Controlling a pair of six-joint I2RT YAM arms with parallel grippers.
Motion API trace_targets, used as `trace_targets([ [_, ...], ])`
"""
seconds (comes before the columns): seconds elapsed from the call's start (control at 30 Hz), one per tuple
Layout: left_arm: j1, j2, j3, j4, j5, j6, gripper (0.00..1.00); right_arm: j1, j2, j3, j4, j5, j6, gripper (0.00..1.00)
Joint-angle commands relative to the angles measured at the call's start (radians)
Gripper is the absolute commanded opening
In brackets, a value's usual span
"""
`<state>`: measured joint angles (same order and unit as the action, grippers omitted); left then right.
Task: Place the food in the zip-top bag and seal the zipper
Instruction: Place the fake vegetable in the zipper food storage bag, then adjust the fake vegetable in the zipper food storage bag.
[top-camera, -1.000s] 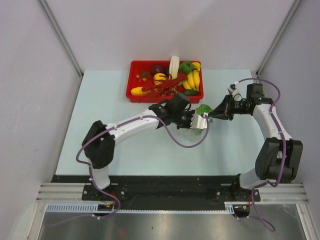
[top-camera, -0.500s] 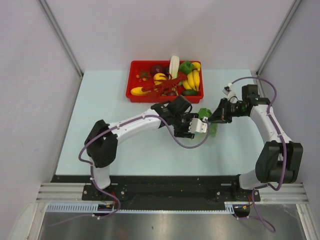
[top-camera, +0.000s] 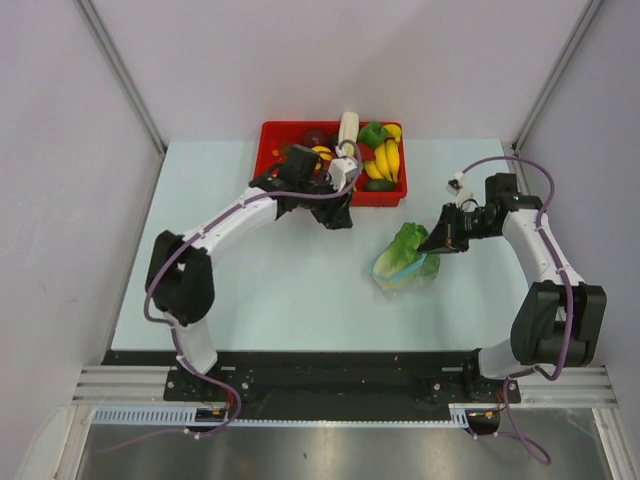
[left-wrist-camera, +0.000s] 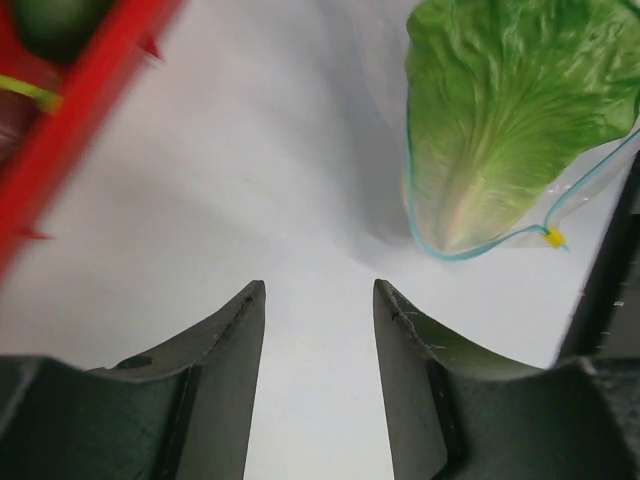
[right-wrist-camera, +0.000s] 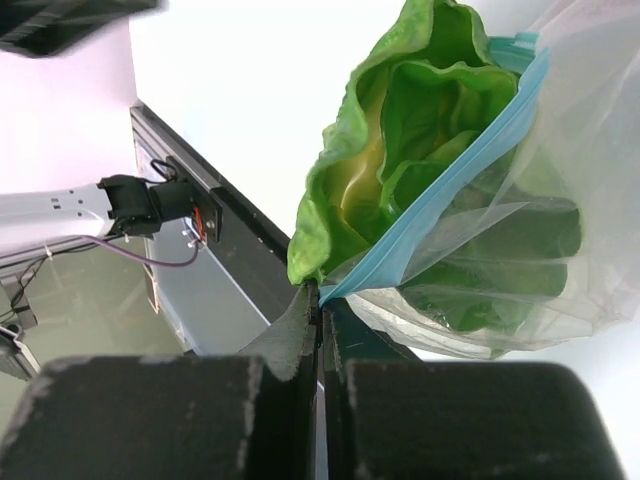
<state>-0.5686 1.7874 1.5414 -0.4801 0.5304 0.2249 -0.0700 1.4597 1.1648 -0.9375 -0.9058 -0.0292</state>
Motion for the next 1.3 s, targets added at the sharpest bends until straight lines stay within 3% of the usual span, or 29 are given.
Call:
trace_targets([
  [0.0, -0.025, 0.086, -0.029, 0.033, 0.176, -0.247, 0.5, -0.007, 0.001, 0.027, -0.038, 0.004, -0.058, 0.0],
  [0.37, -0.154, 0.231, 0.0, 0.078, 0.114, -0.295, 0.42, -0.016, 0.002, 0.013, -0.075, 0.022, -0.106, 0.0],
  [0.77, -0.186, 0.313, 0.065, 0.101, -0.024, -0.312, 0.32, -0.025, -0.01, 0.004, -0.086, 0.025, -0.12, 0.0],
  [1.03, -0.177, 0.27, -0.017, 0.219, 0.011, -0.319, 0.32, -0.033, -0.013, 0.004, -0.087, 0.025, -0.123, 0.0],
  [1.17, -0.182, 0.308, 0.028, 0.176, 0.078, -0.309, 0.4, -0.034, -0.009, 0.004, -0.087, 0.021, -0.129, 0.0],
  [1.27, -0.194, 0.331, 0.045, 0.181, 0.086, -0.312, 0.41, -0.036, -0.006, 0.004, -0.083, 0.015, -0.127, 0.0],
])
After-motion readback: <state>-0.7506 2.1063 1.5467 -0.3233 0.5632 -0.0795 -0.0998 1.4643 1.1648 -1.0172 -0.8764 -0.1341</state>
